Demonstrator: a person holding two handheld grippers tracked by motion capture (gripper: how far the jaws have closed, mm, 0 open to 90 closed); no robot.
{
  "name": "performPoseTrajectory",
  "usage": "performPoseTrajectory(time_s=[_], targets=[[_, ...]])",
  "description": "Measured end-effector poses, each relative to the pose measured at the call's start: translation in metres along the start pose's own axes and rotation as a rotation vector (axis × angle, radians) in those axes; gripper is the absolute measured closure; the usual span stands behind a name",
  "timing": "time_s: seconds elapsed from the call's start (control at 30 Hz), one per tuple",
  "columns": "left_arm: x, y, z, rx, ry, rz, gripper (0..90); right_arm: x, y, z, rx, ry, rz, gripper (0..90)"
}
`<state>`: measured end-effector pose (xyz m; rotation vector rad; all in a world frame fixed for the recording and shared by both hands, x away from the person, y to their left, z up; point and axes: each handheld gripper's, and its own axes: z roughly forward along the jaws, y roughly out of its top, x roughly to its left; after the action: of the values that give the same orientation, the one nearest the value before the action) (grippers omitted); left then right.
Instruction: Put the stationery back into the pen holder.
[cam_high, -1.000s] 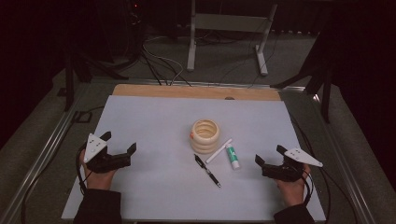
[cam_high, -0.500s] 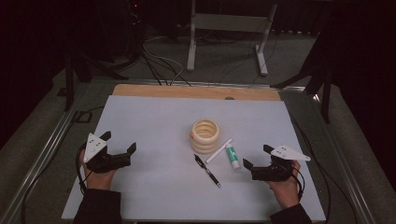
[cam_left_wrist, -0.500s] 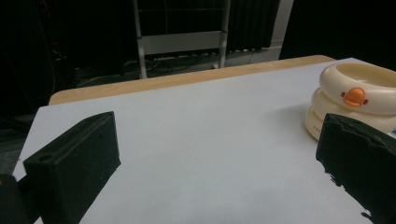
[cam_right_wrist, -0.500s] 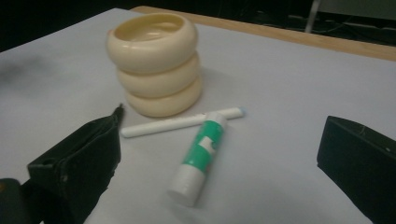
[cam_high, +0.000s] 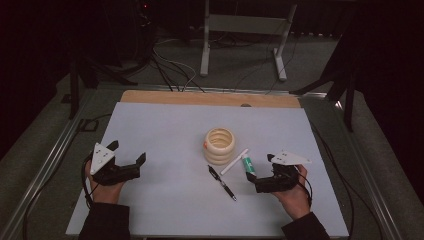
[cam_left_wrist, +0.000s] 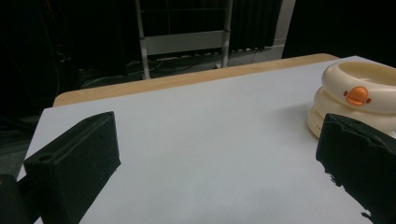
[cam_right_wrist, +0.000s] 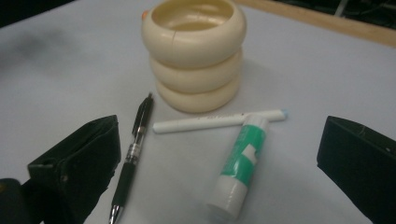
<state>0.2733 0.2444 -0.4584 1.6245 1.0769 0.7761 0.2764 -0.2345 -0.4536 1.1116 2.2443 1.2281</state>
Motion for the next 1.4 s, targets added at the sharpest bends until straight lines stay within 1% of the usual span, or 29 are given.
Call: performPoseTrajectory(time_s=[0.1, 0.17, 0.27, 0.3, 0.4, 0.5, 0.57, 0.7, 0.73, 0.87, 0.93, 1.0, 1.03, 1.07, 1.13, 1.2, 1.3, 1.33, 1.37, 1.4], targets=[[0.0, 0.0, 0.0, 0.001, 0.002, -0.003, 0.0, 0.004, 0.0, 0.006, 0.041, 0.011, 0.008, 0.0], [0.001, 0.0, 0.0, 0.0, 0.003, -0.003, 0.0, 0.007, -0.002, 0.01, 0.056, 0.025, 0.018, 0.2], [0.0, 0.0, 0.0, 0.002, 0.0, -0.003, 0.0, 0.015, -0.006, 0.015, 0.073, 0.04, 0.003, 1.3], [0.0, 0.0, 0.0, 0.002, 0.0, -0.003, 0.0, 0.015, -0.006, 0.015, 0.073, 0.04, 0.003, 1.3], [0.0, 0.0, 0.001, 0.007, 0.002, 0.003, 0.0, 0.023, -0.007, 0.02, 0.085, 0.058, -0.015, 2.7], [0.0, 0.0, 0.001, 0.011, 0.003, 0.003, 0.0, 0.029, -0.007, 0.024, 0.096, 0.074, -0.021, 2.7], [0.0, 0.0, 0.001, 0.011, 0.004, 0.002, 0.0, 0.032, -0.008, 0.027, 0.108, 0.075, -0.029, 2.7], [0.001, 0.0, 0.001, 0.009, 0.006, 0.0, 0.0, 0.036, -0.01, 0.033, 0.124, 0.08, -0.027, 2.8], [0.001, 0.0, 0.001, 0.013, 0.007, 0.003, 0.0, 0.037, -0.01, 0.034, 0.13, 0.081, -0.028, 4.4], [0.001, -0.001, 0.001, 0.015, 0.008, 0.002, 0.0, 0.043, -0.011, 0.04, 0.156, 0.092, -0.048, 6.3], [0.001, 0.0, 0.001, 0.014, 0.007, 0.002, 0.0, 0.045, -0.011, 0.041, 0.162, 0.093, -0.05, 6.9], [0.002, 0.0, 0.001, 0.015, 0.009, 0.004, 0.0, 0.049, -0.013, 0.045, 0.177, 0.093, -0.058, 10.5], [0.002, 0.0, 0.001, 0.015, 0.009, 0.004, 0.0, 0.049, -0.013, 0.045, 0.177, 0.093, -0.058, 10.5], [0.002, -0.001, 0.001, 0.016, 0.01, 0.003, 0.0, 0.051, -0.015, 0.047, 0.175, 0.104, -0.053, 14.9], [0.002, -0.001, 0.001, 0.017, 0.011, 0.003, 0.0, 0.051, -0.016, 0.049, 0.183, 0.108, -0.052, 15.5], [0.002, -0.001, 0.001, 0.021, 0.012, 0.008, 0.0, 0.054, -0.018, 0.053, 0.2, 0.104, -0.066, 19.0], [0.002, -0.002, 0.002, 0.021, 0.012, 0.007, 0.0, 0.057, -0.019, 0.056, 0.208, 0.113, -0.084, 27.2], [0.002, -0.002, 0.002, 0.021, 0.012, 0.007, 0.0, 0.057, -0.019, 0.056, 0.208, 0.113, -0.084, 27.2], [0.002, -0.002, 0.002, 0.023, 0.013, 0.008, 0.0, 0.057, -0.019, 0.057, 0.208, 0.118, -0.086, 31.5], [0.002, -0.002, 0.002, 0.025, 0.013, 0.008, 0.0, 0.057, -0.019, 0.059, 0.213, 0.127, -0.091, 41.5]])
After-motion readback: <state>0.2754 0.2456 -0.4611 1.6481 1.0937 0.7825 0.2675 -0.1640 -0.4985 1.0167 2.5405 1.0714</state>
